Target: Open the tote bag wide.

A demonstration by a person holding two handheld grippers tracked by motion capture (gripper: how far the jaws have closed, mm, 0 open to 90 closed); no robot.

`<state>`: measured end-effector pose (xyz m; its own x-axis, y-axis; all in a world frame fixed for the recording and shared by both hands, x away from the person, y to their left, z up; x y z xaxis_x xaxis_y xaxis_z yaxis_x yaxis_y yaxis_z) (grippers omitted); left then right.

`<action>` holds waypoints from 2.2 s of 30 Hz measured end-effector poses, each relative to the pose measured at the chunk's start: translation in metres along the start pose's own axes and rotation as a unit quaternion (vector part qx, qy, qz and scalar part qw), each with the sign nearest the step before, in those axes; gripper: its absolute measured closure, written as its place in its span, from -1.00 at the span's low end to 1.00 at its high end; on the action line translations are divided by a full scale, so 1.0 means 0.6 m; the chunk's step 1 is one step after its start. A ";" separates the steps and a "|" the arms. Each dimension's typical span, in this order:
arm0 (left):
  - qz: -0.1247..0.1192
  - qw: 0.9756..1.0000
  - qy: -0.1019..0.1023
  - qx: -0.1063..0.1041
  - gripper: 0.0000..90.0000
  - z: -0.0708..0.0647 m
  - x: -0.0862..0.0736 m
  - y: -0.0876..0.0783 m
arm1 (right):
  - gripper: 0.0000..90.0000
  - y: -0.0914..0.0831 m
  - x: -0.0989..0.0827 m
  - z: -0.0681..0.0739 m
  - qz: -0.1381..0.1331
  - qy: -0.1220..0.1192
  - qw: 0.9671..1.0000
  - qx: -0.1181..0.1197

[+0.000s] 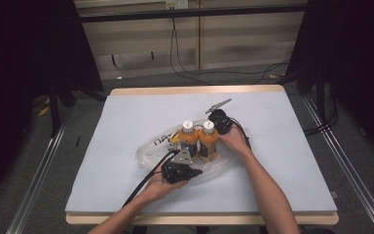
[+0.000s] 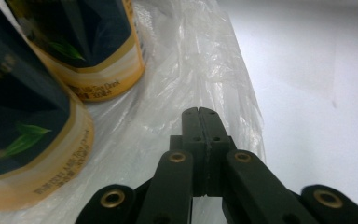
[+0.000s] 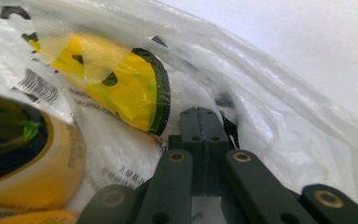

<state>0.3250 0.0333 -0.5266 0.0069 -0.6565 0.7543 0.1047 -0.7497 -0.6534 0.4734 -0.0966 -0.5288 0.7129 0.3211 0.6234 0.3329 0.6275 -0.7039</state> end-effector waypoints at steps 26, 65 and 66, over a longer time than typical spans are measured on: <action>-0.004 0.998 0.034 -0.049 1.00 -0.054 0.022 0.015 | 1.00 0.023 0.034 -0.019 -0.026 0.023 0.998 -0.049; -0.068 0.996 -0.004 -0.053 1.00 -0.051 0.053 -0.007 | 1.00 -0.003 0.051 -0.024 -0.057 0.049 0.996 -0.040; -0.065 0.997 0.002 -0.050 1.00 -0.050 0.052 -0.008 | 1.00 -0.007 0.051 -0.021 -0.055 0.045 0.997 -0.039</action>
<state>0.2948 0.0140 -0.5016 -0.0045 -0.5539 0.8326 0.0040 -0.8326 -0.5539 0.5018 -0.0985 -0.5110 0.7203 0.1861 0.6682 0.4572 0.5971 -0.6591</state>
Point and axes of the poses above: each handheld gripper's, and its own axes: y roughly forward along the jaws, x roughly out of its top, z roughly to its left, the point moved 6 cm from there along y, roughly forward along the jaws, and after that the axes turned 11 degrees about y, right-handed, at the moved point
